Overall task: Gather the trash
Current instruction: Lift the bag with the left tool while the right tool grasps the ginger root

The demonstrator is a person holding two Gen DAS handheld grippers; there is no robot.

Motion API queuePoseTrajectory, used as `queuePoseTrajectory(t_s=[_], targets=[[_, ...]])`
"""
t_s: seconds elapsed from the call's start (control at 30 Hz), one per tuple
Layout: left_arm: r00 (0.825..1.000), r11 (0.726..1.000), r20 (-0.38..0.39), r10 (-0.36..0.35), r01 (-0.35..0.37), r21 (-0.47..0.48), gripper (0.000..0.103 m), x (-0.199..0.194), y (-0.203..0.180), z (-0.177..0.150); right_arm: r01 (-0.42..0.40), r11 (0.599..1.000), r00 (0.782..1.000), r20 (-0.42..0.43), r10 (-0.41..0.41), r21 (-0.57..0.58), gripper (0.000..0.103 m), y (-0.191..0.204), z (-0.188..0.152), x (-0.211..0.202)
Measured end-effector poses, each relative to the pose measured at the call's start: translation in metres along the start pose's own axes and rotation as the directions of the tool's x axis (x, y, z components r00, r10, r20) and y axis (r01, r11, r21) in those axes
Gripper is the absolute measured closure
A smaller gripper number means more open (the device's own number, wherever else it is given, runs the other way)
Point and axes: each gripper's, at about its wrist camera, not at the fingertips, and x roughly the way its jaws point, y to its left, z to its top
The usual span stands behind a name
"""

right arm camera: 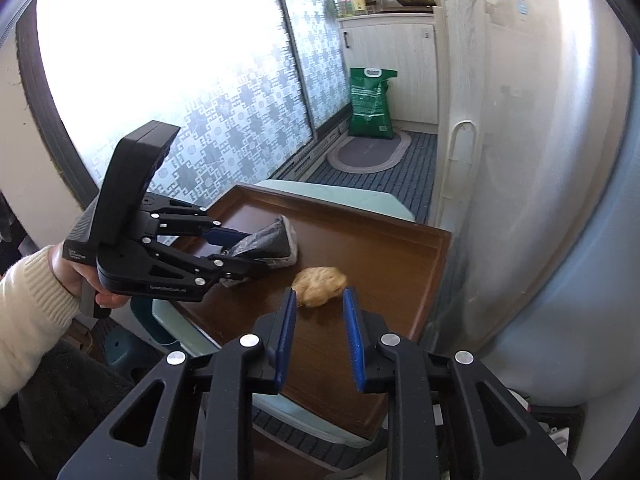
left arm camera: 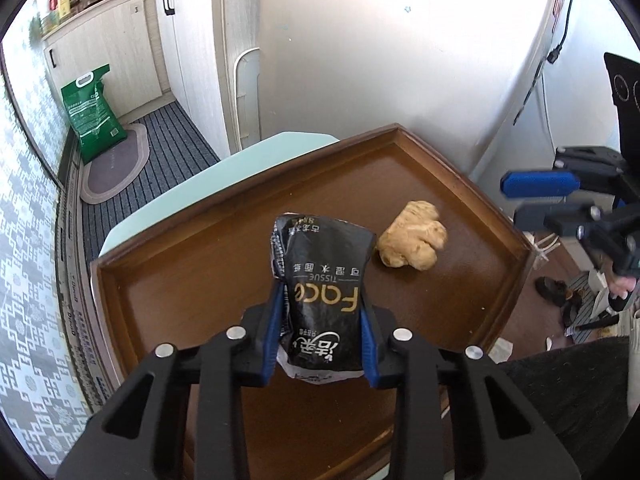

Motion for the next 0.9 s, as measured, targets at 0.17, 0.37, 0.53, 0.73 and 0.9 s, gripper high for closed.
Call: queuePoseTrajectory(t_s=[0.17, 0.37, 0.53, 0.73, 0.9], targets=[[0.998, 0.997, 0.059, 0.018, -0.014, -0.074, 0.071, -0.015, 0.009, -0.003, 0.078, 0.996, 0.997, -0.023, -0.079, -0.031, 0.04, 0.01, 0.004, 0.021], [0.99, 0.989, 0.143, 0.012, 0.01, -0.148, 0.071, -0.05, 0.021, -0.007, 0.165, 0.984, 0.982, -0.084, -0.171, -0.074, 0.04, 0.022, 0.006, 0.053], [0.981, 0.982, 0.193, 0.01, 0.026, -0.185, 0.071, -0.075, 0.024, -0.015, 0.217, 0.975, 0.968, -0.124, -0.22, -0.04, 0.04, 0.016, 0.008, 0.071], [0.97, 0.969, 0.238, 0.055, 0.005, -0.247, 0.071, -0.101, 0.037, -0.029, 0.224, 0.974, 0.964, -0.143, -0.224, -0.016, 0.054, 0.014, 0.005, 0.079], [0.961, 0.941, 0.25, 0.122, -0.031, -0.337, 0.071, -0.119, 0.056, -0.046, 0.192, 0.981, 0.975, -0.117, -0.191, 0.002, 0.055, 0.025, 0.014, 0.075]])
